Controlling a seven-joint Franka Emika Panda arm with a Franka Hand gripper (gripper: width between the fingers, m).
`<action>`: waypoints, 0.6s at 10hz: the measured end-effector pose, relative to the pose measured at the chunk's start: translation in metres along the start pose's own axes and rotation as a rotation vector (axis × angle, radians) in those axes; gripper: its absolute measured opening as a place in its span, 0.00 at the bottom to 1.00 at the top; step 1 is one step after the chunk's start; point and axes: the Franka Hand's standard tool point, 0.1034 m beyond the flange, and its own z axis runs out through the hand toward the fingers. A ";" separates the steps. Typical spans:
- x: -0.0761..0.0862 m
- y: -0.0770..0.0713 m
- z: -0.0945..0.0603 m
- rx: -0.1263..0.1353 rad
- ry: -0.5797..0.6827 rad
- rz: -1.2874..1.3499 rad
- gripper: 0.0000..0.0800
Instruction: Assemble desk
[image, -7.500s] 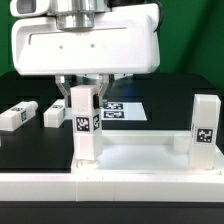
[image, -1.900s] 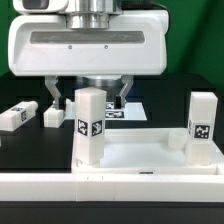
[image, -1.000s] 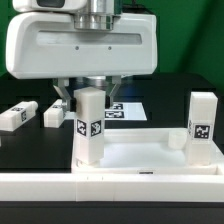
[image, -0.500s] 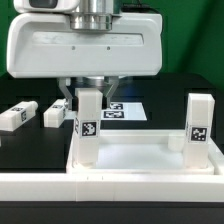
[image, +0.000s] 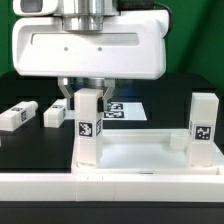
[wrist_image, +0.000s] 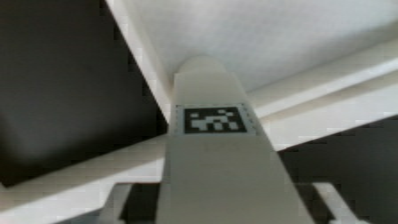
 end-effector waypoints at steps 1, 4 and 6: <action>0.000 0.000 0.000 0.000 -0.002 0.080 0.37; -0.001 -0.002 0.000 -0.007 -0.006 0.354 0.37; -0.001 -0.001 0.000 -0.002 -0.007 0.429 0.37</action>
Offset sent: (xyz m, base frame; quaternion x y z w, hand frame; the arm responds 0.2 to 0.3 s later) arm -0.0019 0.0064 -0.0026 -0.0113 -0.0039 0.2230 0.9747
